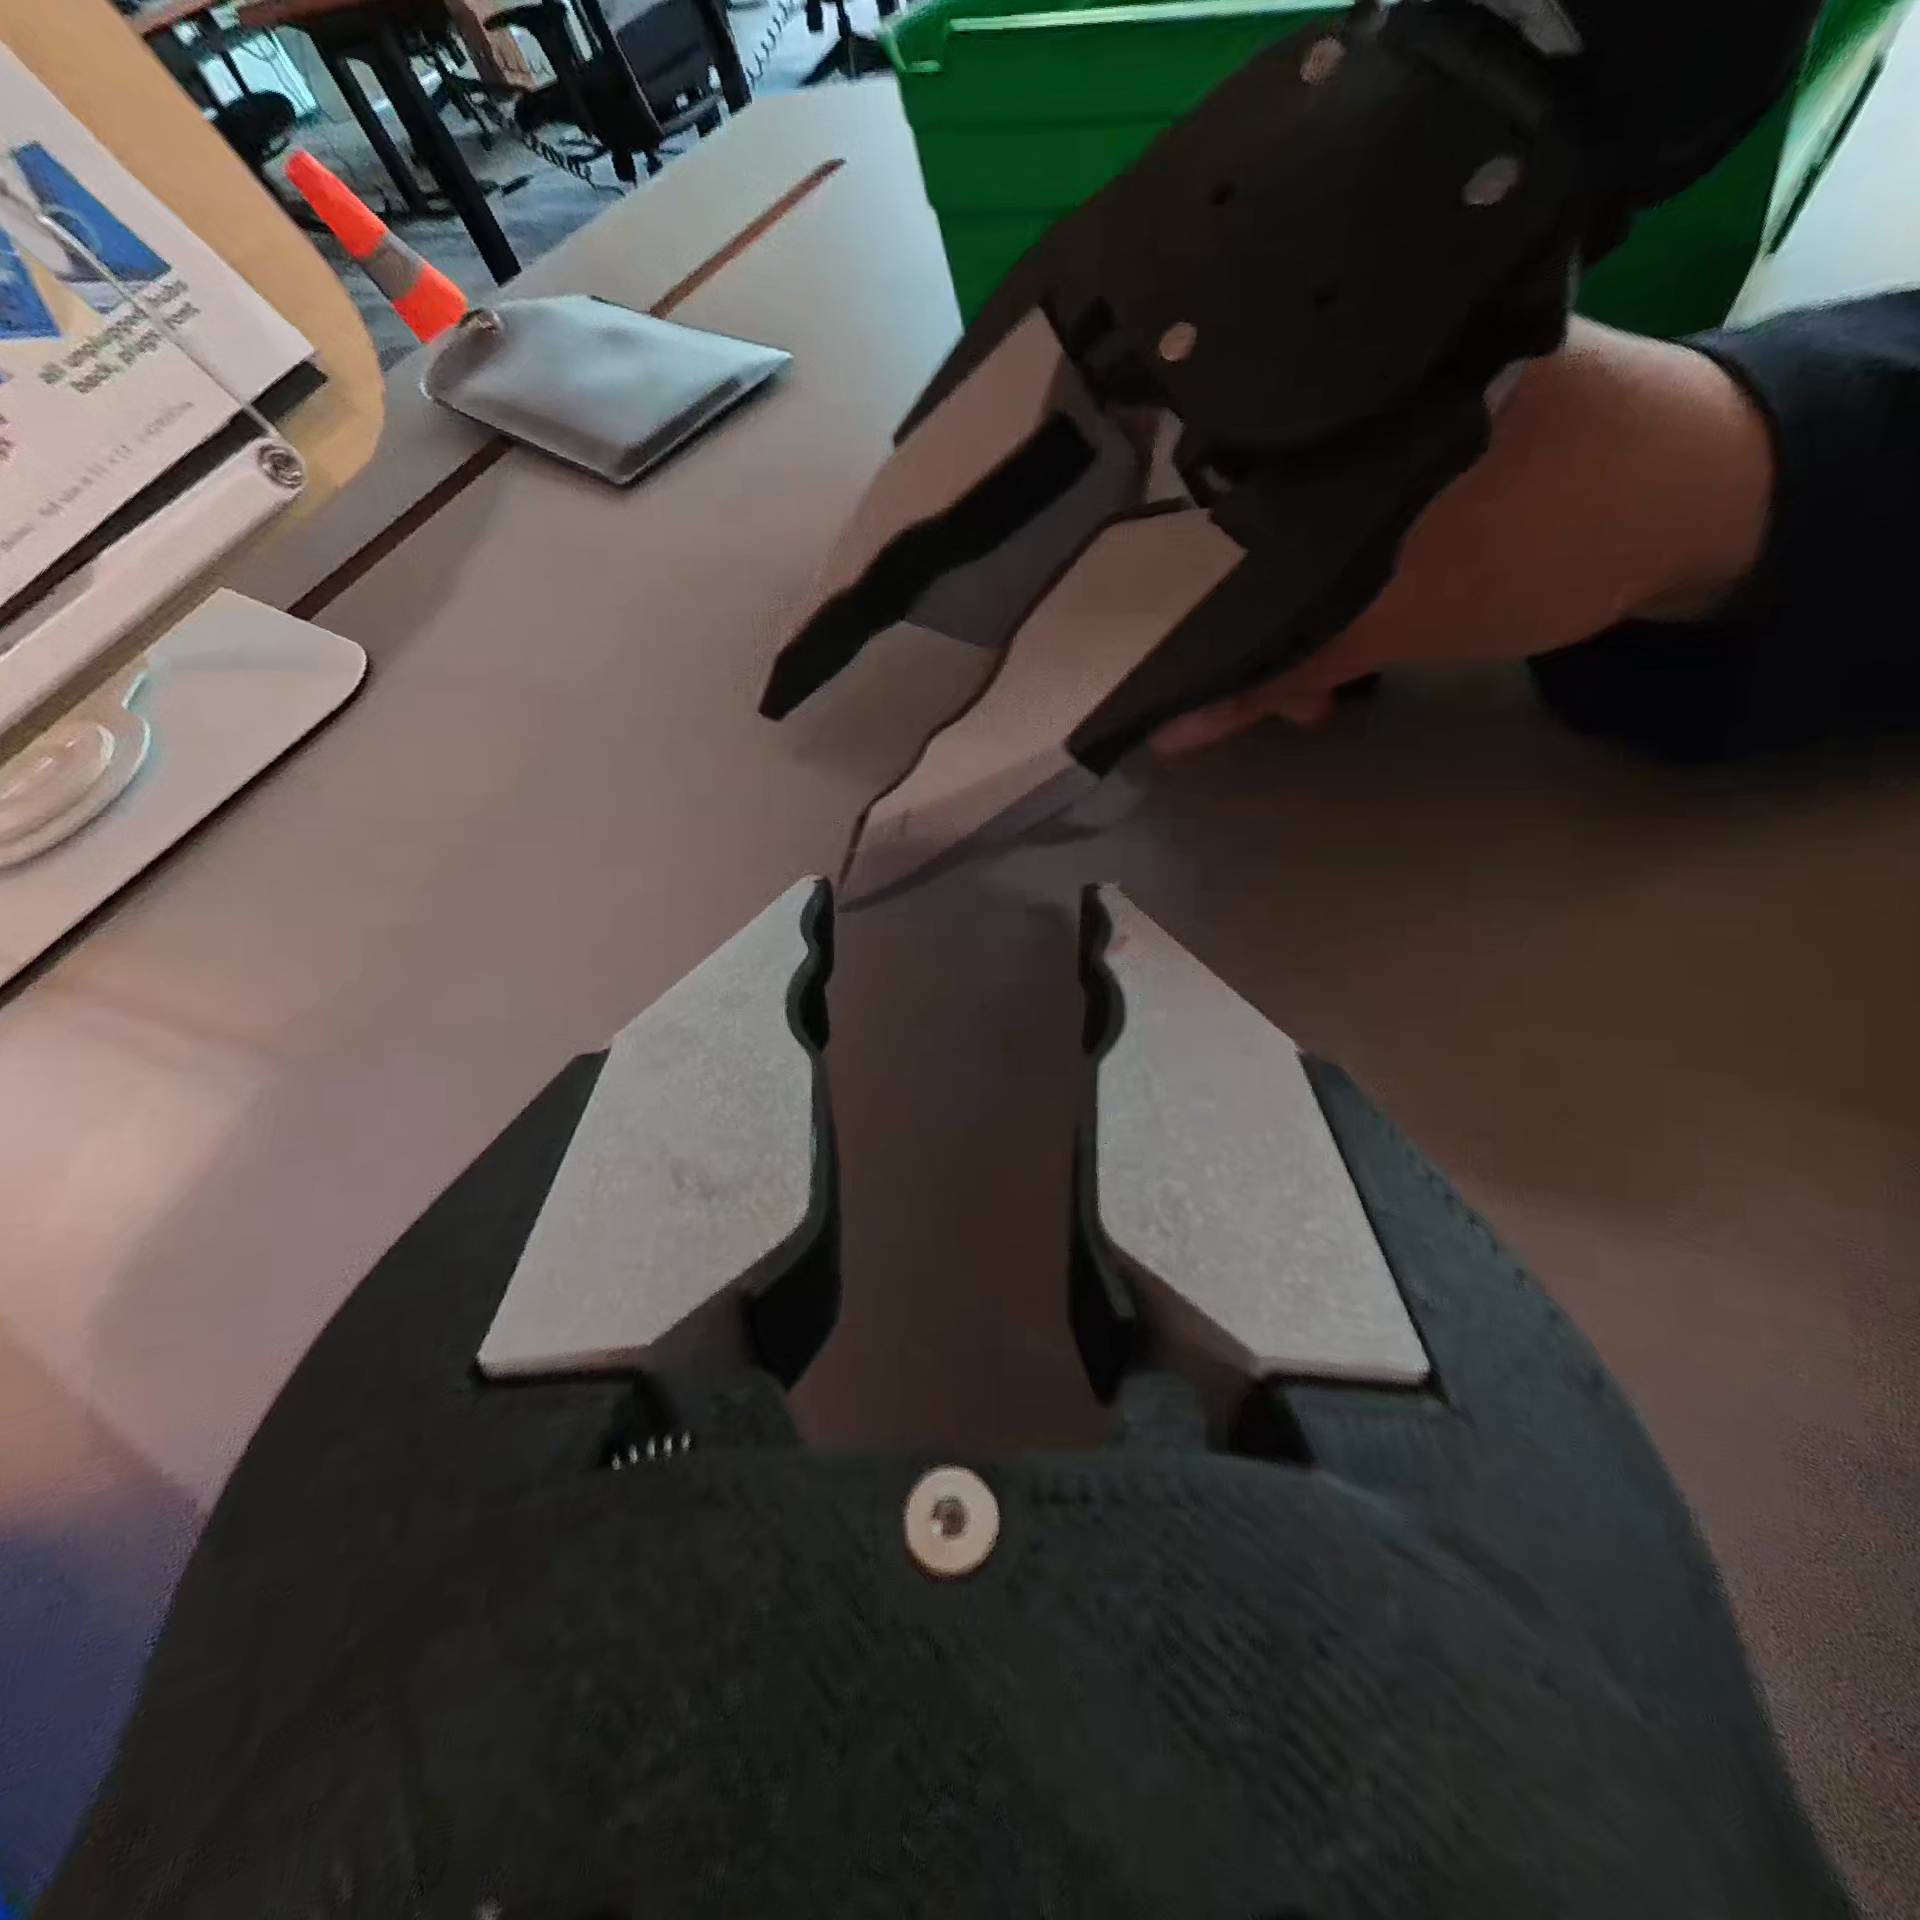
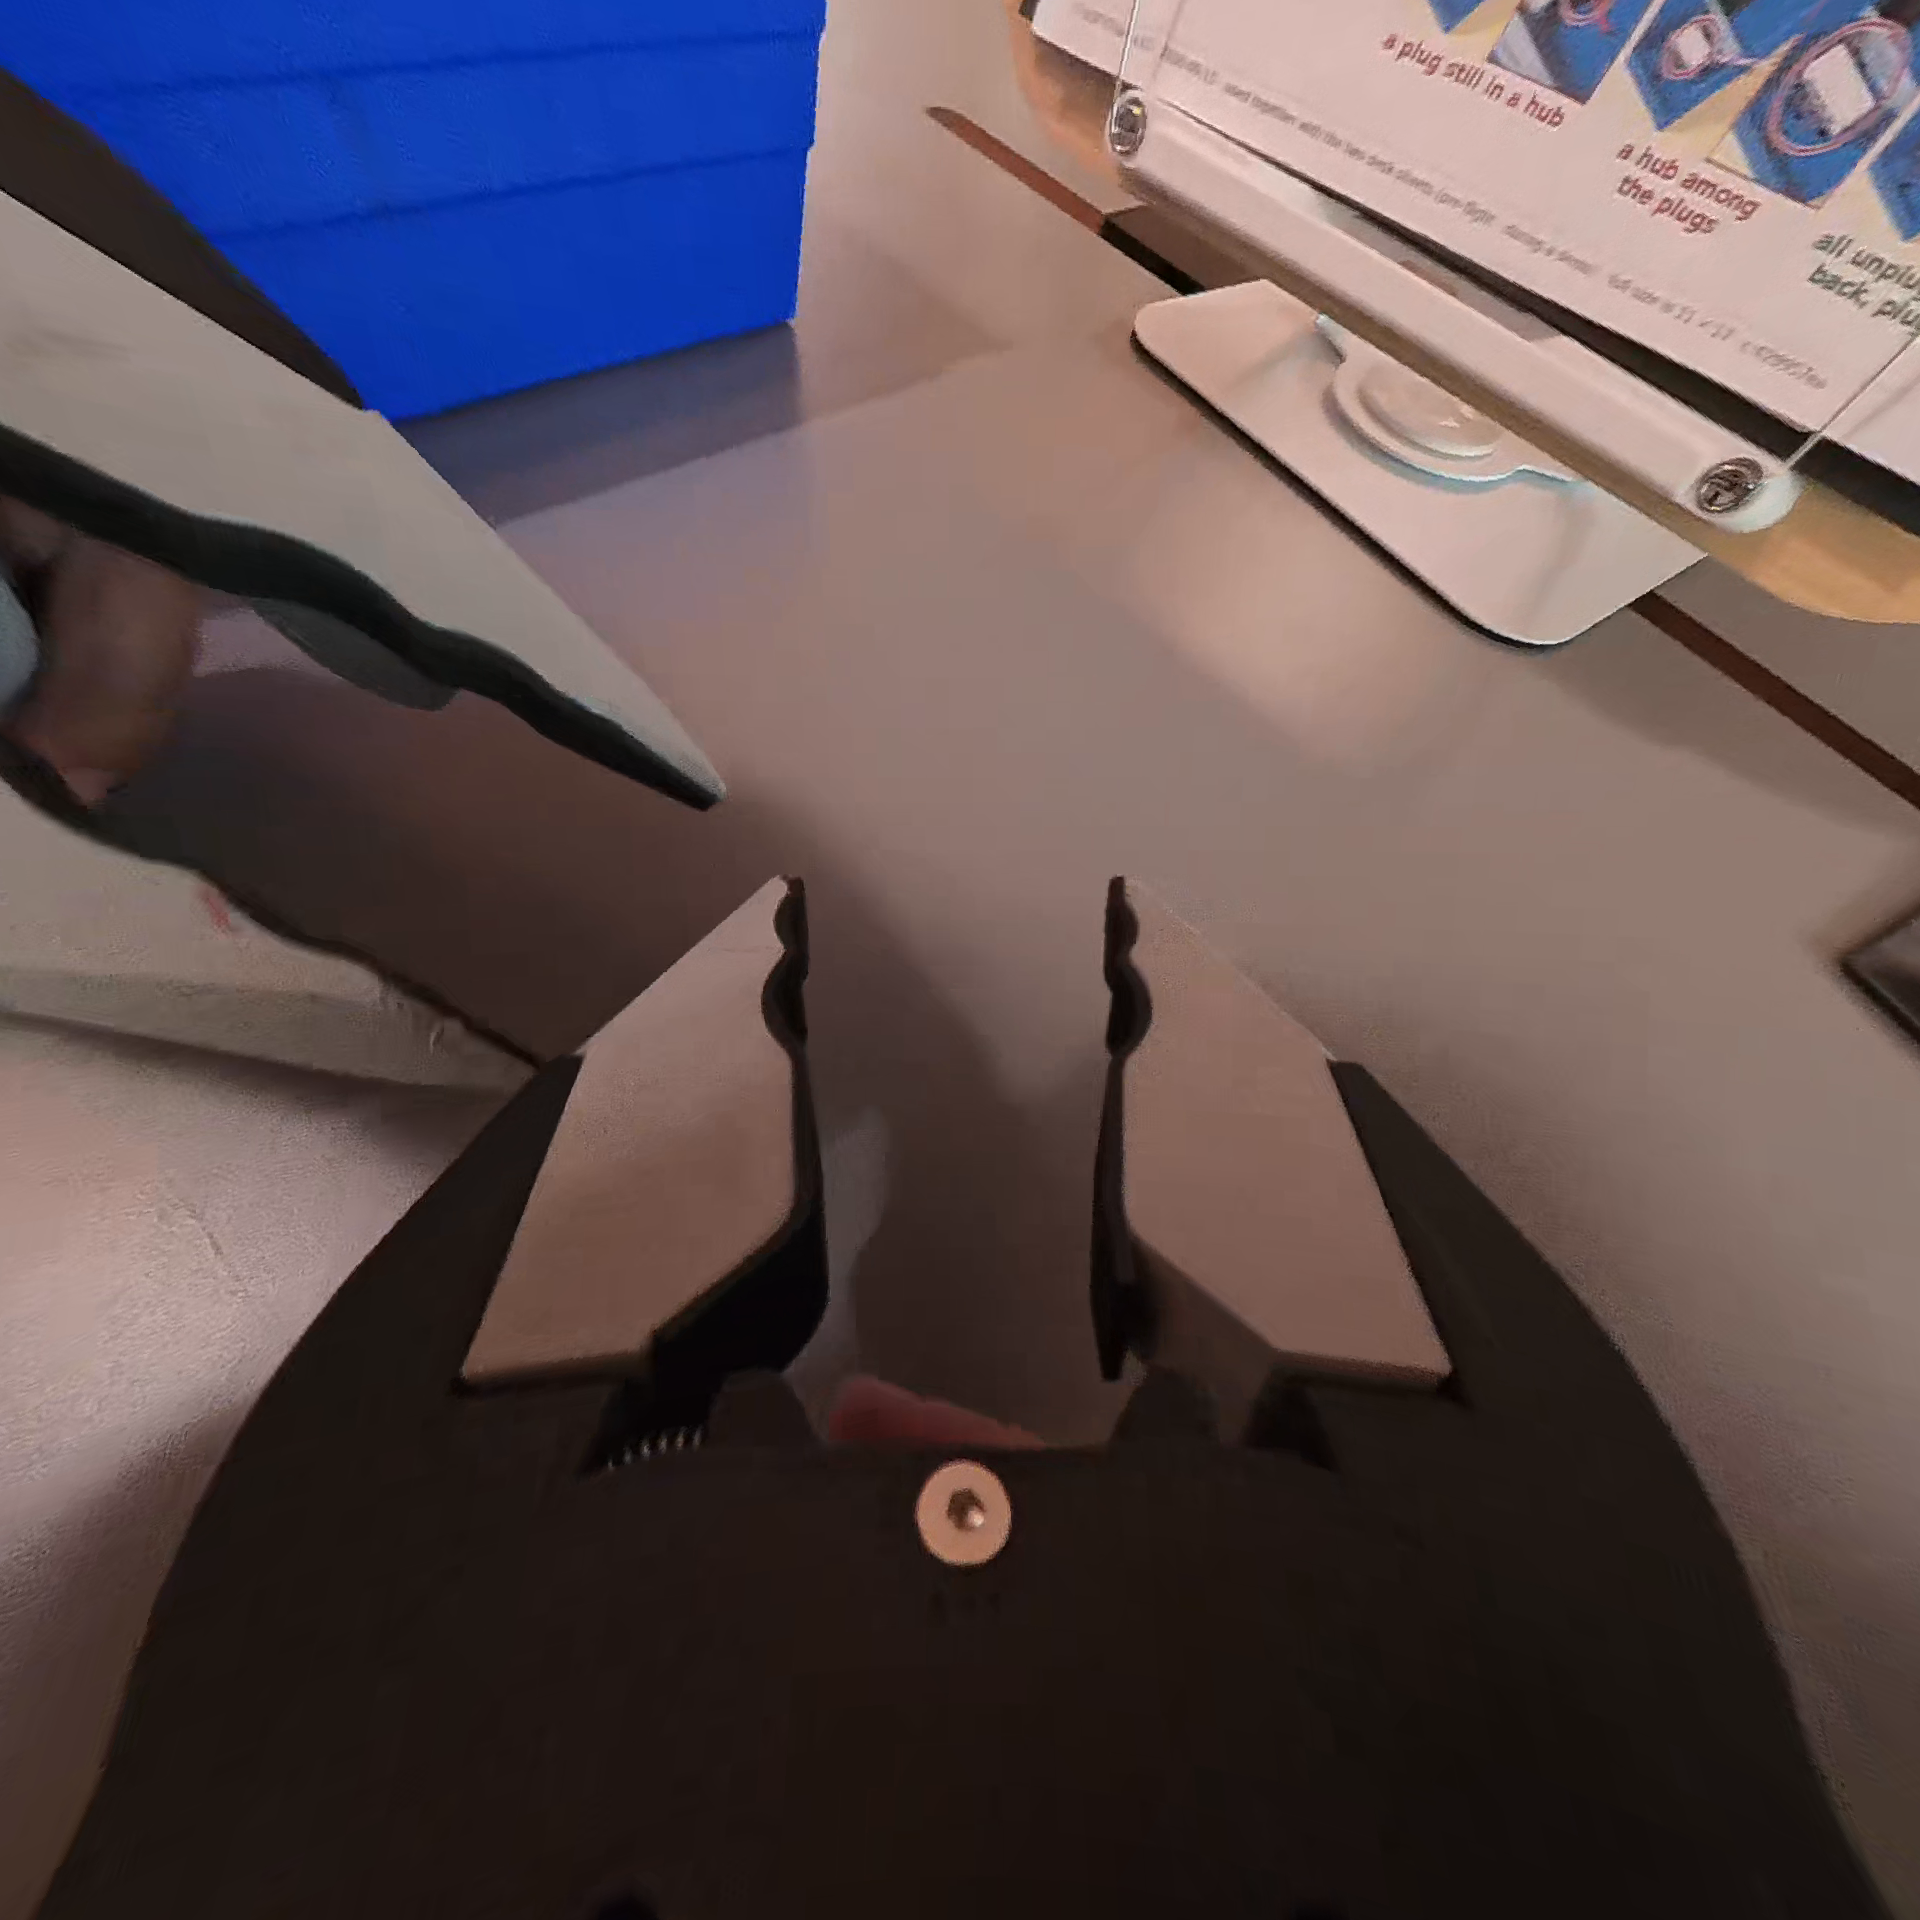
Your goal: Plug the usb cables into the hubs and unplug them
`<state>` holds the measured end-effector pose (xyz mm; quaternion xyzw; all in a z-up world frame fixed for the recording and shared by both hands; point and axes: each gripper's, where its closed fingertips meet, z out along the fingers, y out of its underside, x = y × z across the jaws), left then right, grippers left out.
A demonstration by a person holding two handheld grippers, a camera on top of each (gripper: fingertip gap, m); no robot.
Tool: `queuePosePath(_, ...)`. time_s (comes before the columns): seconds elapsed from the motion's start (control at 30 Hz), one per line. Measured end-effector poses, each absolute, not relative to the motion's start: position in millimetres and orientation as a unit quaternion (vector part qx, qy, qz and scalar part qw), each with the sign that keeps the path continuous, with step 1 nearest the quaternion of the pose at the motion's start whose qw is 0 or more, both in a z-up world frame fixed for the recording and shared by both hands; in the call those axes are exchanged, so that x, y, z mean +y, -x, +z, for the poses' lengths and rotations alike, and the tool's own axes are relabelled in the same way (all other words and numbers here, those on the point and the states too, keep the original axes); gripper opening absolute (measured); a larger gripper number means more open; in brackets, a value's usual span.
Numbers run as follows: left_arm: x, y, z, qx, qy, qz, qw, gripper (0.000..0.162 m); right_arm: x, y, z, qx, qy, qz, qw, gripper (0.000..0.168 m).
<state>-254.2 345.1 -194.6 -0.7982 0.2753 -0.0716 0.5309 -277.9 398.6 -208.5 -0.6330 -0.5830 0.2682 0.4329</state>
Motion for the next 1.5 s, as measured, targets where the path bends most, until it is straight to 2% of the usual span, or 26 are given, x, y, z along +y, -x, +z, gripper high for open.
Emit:
queuePosePath(0.17,344,258,-191,0.249,0.798,-0.125,0.535,0.048,400,276,-208,-0.572,0.640,0.287,0.425,0.059)
queuePosePath(0.3,346,256,-199,0.265,0.800,-0.117,0.525,0.039,401,277,-205,-0.560,0.643,0.307,0.423,0.058)
queuePosePath(0.43,347,254,-202,0.267,0.805,-0.107,0.519,0.043,403,277,-206,-0.553,0.650,0.314,0.416,0.062)
queuePosePath(0.53,348,257,-199,0.255,0.805,-0.083,0.530,0.041,403,277,-199,-0.539,0.648,0.329,0.426,0.068)
queuePosePath(0.7,336,251,-199,0.225,0.822,-0.064,0.519,0.043,401,277,-193,-0.534,0.639,0.329,0.445,0.069)
queuePosePath(0.9,272,204,-188,0.240,0.826,-0.212,0.464,0.028,402,273,-187,-0.530,0.628,0.315,0.475,0.068)
queuePosePath(0.93,263,203,-183,0.233,0.826,-0.228,0.459,0.031,403,273,-187,-0.527,0.630,0.317,0.474,0.068)
queuePosePath(1.0,251,212,-167,0.213,0.829,-0.234,0.462,0.034,404,271,-187,-0.520,0.636,0.328,0.467,0.063)
queuePosePath(1.07,247,241,-137,0.210,0.833,-0.188,0.476,0.029,408,268,-185,-0.504,0.643,0.341,0.465,0.061)
queuePosePath(1.23,247,346,23,0.228,0.794,-0.052,0.561,0.023,414,262,-182,-0.473,0.657,0.373,0.453,0.061)
queuePosePath(1.3,245,376,43,0.262,0.817,-0.044,0.512,0.019,416,262,-183,-0.468,0.662,0.378,0.446,0.062)
queuePosePath(1.33,247,394,39,0.267,0.844,-0.030,0.465,0.025,416,262,-184,-0.470,0.664,0.379,0.442,0.062)
queuePosePath(1.4,253,433,19,0.273,0.887,0.010,0.373,0.026,415,263,-186,-0.475,0.665,0.376,0.437,0.062)
queuePosePath(1.5,269,475,-16,0.271,0.906,0.024,0.323,0.020,414,265,-187,-0.482,0.663,0.370,0.437,0.061)
